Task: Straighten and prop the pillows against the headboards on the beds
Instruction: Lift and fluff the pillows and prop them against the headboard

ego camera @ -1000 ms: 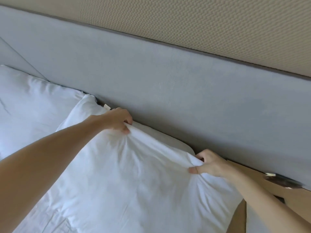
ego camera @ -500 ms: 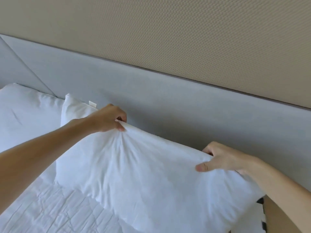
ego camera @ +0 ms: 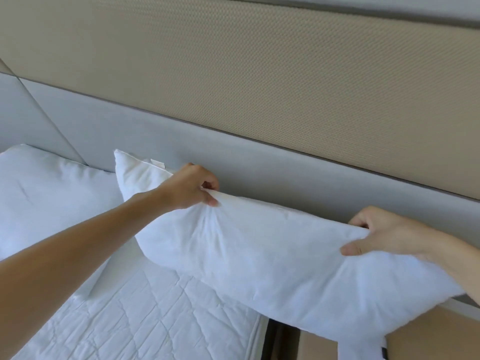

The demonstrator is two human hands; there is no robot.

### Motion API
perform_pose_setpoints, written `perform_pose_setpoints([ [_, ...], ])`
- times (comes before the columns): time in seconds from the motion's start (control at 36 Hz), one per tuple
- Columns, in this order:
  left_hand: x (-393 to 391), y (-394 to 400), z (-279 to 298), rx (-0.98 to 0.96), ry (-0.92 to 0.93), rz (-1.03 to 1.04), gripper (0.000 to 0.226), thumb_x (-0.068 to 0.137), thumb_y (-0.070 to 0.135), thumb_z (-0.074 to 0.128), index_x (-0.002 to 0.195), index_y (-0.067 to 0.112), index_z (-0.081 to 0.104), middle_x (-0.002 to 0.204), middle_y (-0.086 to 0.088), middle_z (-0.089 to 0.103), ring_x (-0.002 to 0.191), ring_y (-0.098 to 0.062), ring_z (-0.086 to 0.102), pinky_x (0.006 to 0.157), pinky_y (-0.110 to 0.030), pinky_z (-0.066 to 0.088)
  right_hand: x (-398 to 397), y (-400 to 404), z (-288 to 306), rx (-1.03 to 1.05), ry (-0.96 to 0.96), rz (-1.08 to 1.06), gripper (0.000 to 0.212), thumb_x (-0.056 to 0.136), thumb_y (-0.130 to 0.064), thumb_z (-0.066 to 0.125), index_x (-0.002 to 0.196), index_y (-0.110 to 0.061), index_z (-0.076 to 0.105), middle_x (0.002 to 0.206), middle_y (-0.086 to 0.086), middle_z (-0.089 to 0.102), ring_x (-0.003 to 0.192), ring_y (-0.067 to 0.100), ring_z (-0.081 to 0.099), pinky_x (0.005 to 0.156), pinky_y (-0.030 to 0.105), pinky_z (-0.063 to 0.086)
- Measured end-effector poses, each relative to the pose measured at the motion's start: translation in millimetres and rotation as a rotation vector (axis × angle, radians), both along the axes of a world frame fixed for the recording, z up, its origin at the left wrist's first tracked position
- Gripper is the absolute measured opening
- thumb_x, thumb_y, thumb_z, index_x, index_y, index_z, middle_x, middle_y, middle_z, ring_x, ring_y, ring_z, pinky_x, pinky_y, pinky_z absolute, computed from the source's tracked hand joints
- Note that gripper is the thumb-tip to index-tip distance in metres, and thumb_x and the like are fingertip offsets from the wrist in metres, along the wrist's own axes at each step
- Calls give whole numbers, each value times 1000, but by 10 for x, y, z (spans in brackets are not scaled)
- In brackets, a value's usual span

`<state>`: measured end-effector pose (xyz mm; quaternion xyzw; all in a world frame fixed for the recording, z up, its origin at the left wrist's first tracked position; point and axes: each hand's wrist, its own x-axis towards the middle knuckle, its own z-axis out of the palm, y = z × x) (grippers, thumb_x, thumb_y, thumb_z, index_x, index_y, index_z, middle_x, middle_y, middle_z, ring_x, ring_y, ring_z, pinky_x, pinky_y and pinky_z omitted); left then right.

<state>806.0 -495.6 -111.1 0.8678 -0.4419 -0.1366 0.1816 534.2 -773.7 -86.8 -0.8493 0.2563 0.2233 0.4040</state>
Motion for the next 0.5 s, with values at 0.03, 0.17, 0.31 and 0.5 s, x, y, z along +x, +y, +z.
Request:
perform_pose_setpoints([
  [0.03, -35, -53, -31, 14, -9, -8, 17, 68, 20, 83, 77, 13, 70, 77, 0, 67, 74, -15, 52, 64, -14, 39, -18, -55, -53, -63, -16, 6, 37, 67, -34, 88, 64, -8, 62, 58, 6, 60, 56, 14, 53, 54, 29, 36],
  [0.17, -179, -288, -212, 94, -78, -49, 20, 70, 23, 81, 85, 15, 69, 85, 4, 65, 85, -17, 55, 74, -33, 49, -191, -209, -528, -425, -179, -45, 36, 77, -29, 81, 63, -16, 51, 56, -7, 46, 52, 11, 38, 52, 29, 28],
  [0.31, -208, -486, -327, 34, -106, -42, 14, 76, 17, 74, 87, 18, 65, 90, 8, 58, 90, -17, 56, 77, -38, 51, -331, -220, -842, -574, -262, -161, 35, 85, -31, 72, 67, -21, 44, 59, -6, 46, 55, 12, 43, 52, 33, 32],
  [0.5, 83, -552, -471, 96, -64, -39, 32, 86, 28, 68, 115, 17, 63, 113, 0, 59, 106, -20, 57, 86, -31, 45, -333, -287, -926, -664, -313, -149, 27, 83, -40, 71, 77, -23, 51, 80, -10, 52, 75, 13, 51, 59, 31, 38],
])
